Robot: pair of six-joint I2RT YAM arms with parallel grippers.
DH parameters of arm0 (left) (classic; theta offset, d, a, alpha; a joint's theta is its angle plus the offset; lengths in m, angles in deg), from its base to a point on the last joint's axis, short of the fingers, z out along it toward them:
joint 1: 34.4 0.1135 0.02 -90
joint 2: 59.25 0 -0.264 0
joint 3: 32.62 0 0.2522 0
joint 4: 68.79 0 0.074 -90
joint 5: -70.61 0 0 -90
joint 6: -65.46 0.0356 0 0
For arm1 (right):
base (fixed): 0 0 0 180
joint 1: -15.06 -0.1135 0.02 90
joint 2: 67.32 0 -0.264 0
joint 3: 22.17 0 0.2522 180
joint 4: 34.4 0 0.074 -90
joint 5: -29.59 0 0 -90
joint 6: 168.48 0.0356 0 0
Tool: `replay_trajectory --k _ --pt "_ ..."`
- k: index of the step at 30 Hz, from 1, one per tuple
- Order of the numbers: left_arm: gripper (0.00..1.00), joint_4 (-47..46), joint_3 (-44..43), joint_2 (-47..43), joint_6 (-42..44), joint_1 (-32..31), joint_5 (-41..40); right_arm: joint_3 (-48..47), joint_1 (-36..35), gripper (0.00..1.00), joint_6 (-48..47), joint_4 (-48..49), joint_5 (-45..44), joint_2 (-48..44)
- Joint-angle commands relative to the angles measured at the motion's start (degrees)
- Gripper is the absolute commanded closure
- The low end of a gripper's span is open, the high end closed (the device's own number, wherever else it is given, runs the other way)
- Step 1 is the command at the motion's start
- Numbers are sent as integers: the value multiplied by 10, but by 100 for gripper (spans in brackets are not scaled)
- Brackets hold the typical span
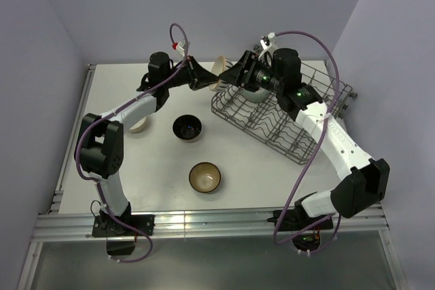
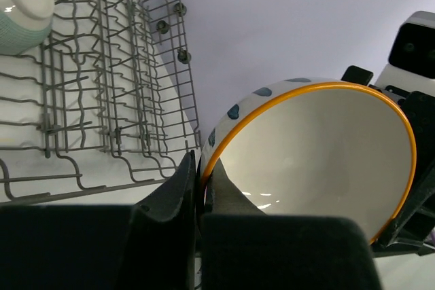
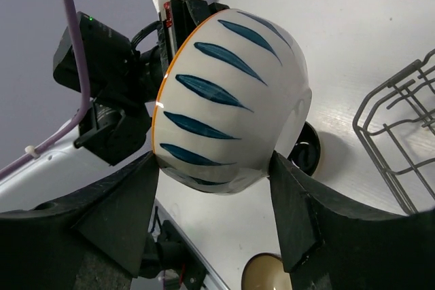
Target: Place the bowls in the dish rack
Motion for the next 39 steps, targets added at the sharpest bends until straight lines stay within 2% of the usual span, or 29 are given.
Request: replay_trajectory --k 1,2,4,5,7,8,12,13,19,25,34,39 --pt "100 0 -13 -20 22 -9 -9 -29 -8 52 -4 18 -10 6" --pt "100 1 -12 -20 24 -9 -10 -28 -8 62 -4 18 -10 8" --pt "100 8 -13 -20 28 -9 -9 -25 -8 73 -7 20 -9 10" --pt "100 9 -13 -19 30 -9 -8 -24 -8 86 -10 21 -7 11" --pt "100 19 -15 -18 35 -9 -7 -28 -8 98 -14 19 -7 15" --pt "99 22 -15 -17 39 -9 -6 -29 -8 100 -16 18 -5 17" --pt "93 36 -10 -15 51 -9 -4 -29 -7 100 -25 20 -7 20" --pt "87 39 -9 -15 54 -9 -5 -28 -7 100 -29 20 -9 21" --pt "70 54 1 -11 68 -9 -6 -20 2 100 -36 18 -9 22" --pt "58 73 0 -5 80 -9 -9 -22 9 100 -45 10 -15 26" --pt "52 84 -2 3 85 -9 -9 -15 21 100 -36 14 -3 28" --pt "44 97 -2 5 97 -9 -10 -20 27 100 -39 7 -8 32"
